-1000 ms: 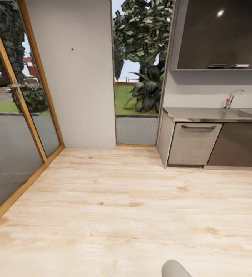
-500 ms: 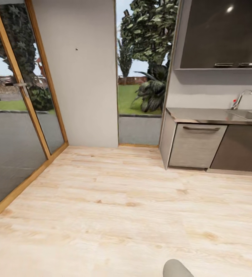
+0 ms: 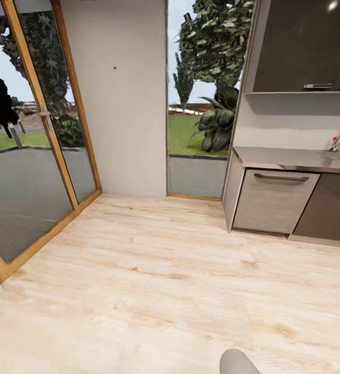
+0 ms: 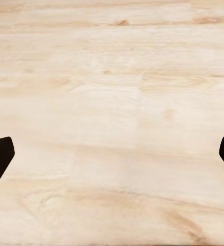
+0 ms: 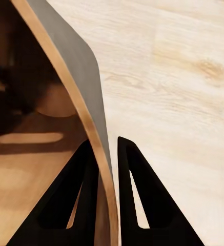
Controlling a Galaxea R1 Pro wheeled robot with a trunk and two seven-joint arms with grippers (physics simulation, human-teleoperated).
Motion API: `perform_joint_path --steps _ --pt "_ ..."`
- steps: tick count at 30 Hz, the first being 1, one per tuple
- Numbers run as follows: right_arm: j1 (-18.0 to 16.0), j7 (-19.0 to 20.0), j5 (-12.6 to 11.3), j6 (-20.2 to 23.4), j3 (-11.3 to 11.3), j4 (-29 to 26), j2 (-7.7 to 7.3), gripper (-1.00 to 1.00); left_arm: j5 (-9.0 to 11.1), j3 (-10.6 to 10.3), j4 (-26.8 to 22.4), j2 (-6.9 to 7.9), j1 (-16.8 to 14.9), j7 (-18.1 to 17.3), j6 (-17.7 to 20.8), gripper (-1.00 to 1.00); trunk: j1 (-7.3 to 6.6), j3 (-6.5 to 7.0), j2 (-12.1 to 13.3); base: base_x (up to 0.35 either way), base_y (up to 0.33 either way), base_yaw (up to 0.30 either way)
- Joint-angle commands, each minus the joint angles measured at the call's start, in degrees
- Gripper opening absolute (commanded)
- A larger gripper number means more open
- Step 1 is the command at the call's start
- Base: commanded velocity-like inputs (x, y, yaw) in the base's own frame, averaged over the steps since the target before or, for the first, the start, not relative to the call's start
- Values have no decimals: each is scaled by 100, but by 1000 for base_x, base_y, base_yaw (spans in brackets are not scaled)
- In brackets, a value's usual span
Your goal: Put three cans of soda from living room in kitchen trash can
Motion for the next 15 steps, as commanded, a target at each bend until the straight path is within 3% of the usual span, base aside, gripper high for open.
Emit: perform_joint_path --steps 1,15 --pt "-2 30 13 -2 -40 -10 1 -100 -1 -1 0 0 0 -1 0 100 0 1 0 0 -258 257" --pt "-2 16 17 -2 -39 -10 0 -100 -3 -2 0 0 0 0 0 100 0 1 0 0 -214 258"
